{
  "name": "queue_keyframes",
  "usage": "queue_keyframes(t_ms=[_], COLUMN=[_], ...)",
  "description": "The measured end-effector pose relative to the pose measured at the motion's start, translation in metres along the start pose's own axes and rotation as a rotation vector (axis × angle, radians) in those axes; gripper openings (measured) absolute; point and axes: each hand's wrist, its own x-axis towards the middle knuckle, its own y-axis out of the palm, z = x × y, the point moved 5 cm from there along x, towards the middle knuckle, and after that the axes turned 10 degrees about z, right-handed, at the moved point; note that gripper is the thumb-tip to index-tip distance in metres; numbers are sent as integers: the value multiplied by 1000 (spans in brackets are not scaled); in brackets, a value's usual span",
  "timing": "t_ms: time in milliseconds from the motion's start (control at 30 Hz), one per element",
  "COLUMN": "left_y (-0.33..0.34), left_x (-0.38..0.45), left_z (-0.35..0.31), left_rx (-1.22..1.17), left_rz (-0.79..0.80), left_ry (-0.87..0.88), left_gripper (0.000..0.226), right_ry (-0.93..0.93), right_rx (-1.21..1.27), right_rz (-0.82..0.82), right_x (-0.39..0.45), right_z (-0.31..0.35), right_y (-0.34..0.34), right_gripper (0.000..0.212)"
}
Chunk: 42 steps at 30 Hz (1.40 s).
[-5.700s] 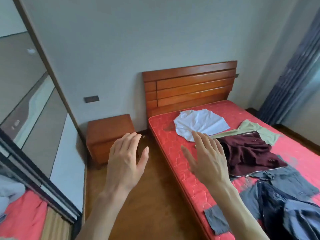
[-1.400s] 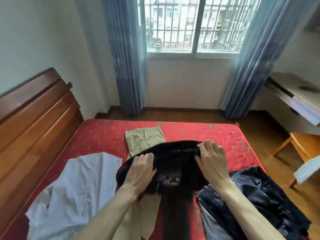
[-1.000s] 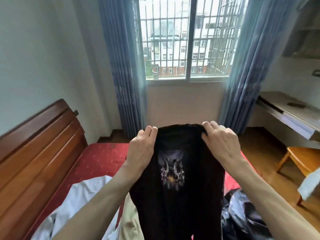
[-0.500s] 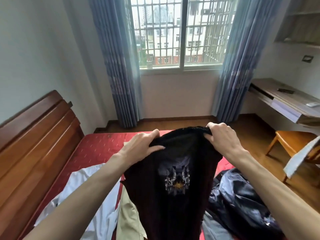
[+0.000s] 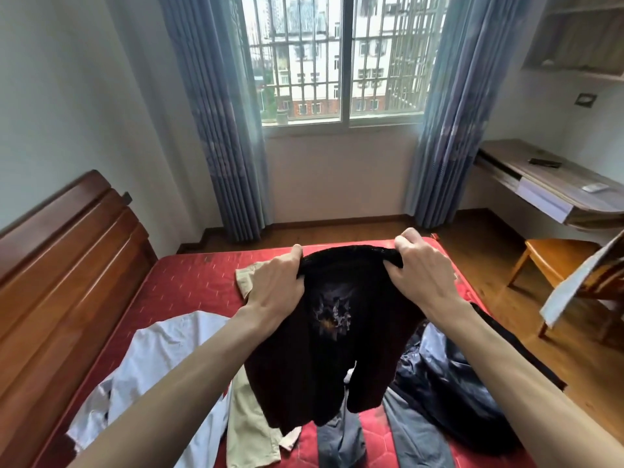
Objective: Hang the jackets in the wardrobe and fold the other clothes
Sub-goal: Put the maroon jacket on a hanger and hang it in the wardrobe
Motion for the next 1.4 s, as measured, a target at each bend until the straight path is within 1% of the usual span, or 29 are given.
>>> queue_keyframes(t_ms=[67,100,233,300,333,433,467,533,567,633,667,767,867,967,1067,1133,1233,1333,1400], left_y=[-4,-5,-8,-7,-5,0,1,1,-1,-5,-7,-5,10,23,36,45,59,64,61], left_x=[-1,0,2,5,7,11,13,14,14,12,10,2,-6,-17,-22,-25,-37,-55,-71], left_z=[3,6,21,23,23,20,19,14,10,0,-7,-25,-48,-78,-108,-129,-162,-207,-243], left_rx=[-19,-16,-77,-175,-262,-531,-586,-641,-654,-649,-631,-561,-455,-378,-406,-431,-467,-595,-696], left_rz=[-14,-20,1,38,66,162,183,210,213,197,183,166,181,177,203,221,236,280,311], left_ry=[-1,-8,-53,-22,3,115,156,235,277,393,458,609,725,846,939,945,889,853,866], left_gripper=[10,8,25,27,26,18,16,11,13,25,32,44,52,47,44,43,43,33,33], right_ry=[25,32,19,11,1,-43,-45,-48,-40,14,51,174,291,387,435,455,490,550,624], right_rx=[46,78,260,314,313,287,268,216,209,242,269,282,218,134,10,-98,-254,-373,-409], right_rz=[15,11,52,77,80,108,117,96,70,6,-26,-114,-171,-237,-299,-335,-379,-428,-447], right_x=[0,-1,-5,-9,-12,-22,-26,-37,-43,-57,-63,-86,-113,-145,-183,-208,-244,-285,-318], right_z=[1,1,6,8,7,1,-1,-4,-5,-9,-11,-16,-28,-41,-47,-51,-57,-66,-77], right_y=[-2,-4,-11,-12,-13,-24,-29,-41,-48,-63,-70,-91,-105,-119,-135,-149,-170,-195,-213], right_gripper=[32,31,30,31,31,33,40,60,65,57,58,74,80,84,68,65,65,61,64])
